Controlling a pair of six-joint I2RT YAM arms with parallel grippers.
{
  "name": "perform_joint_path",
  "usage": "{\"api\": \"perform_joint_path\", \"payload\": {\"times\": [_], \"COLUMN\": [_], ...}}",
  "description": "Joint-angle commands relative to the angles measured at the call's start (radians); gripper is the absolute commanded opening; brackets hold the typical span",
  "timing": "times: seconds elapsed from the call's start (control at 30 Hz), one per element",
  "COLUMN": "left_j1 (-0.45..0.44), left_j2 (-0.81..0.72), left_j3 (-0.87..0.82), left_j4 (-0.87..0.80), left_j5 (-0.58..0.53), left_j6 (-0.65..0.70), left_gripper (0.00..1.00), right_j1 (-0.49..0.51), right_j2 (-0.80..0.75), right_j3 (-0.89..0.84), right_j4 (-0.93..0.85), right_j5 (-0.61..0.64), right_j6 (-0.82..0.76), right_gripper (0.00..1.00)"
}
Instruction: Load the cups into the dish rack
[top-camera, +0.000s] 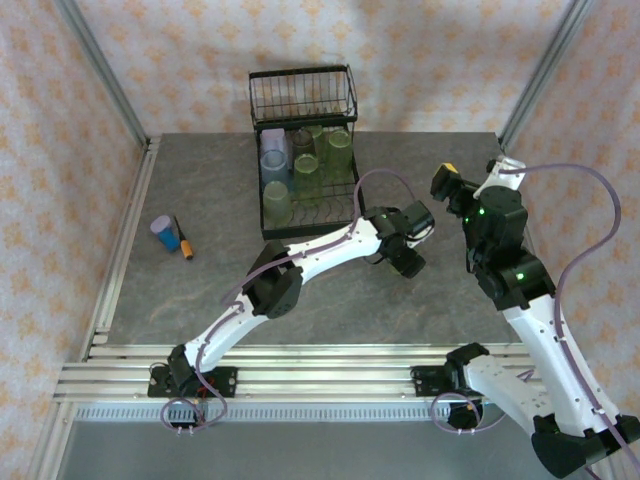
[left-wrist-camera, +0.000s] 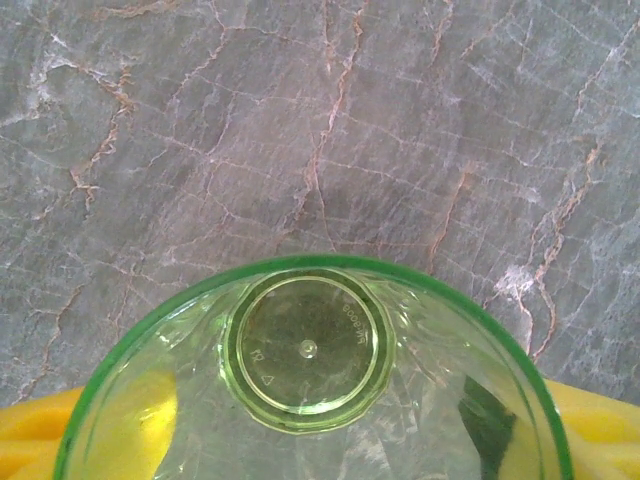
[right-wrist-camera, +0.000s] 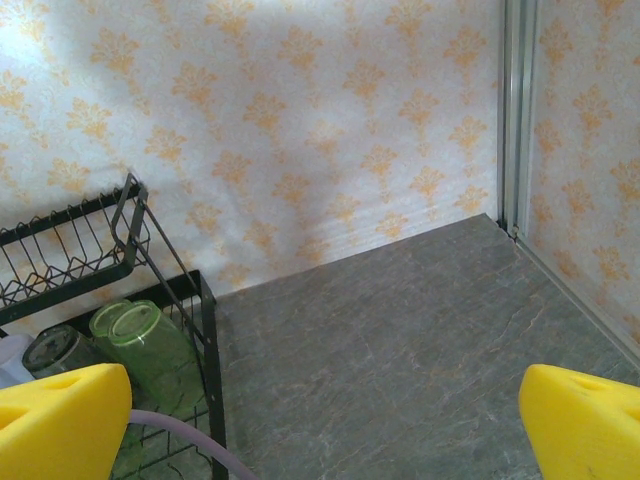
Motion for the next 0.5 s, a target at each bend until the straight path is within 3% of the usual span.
{"api": "perform_joint_path", "payload": {"times": [0.0,0.23,0.47], "left_j1": [-0.003,0.011,0.095], "left_j2": [-0.048,-0.323,-0.726], "left_j3": [0.008,-0.282,-0.775], "left_j4": [0.034,0.288,0.724], "left_j5": [-0.018,-0.012,-0.03], "left_j6": [0.016,0.016,-0.035], "left_gripper": [0.76,0.74,0.74], "right_j1": [-0.006,-0.006,-0.024], "right_j2": [-0.011,0.006,0.09], "right_j3": [-0.009,-0.003,0.016], "right_j4": [0.023,0.016,0.027], "right_j5": [0.029,-0.018,-0.22], "right_j6": [0.002,0.008,0.106], "right_gripper": [0.99,0.99,0.99]}}
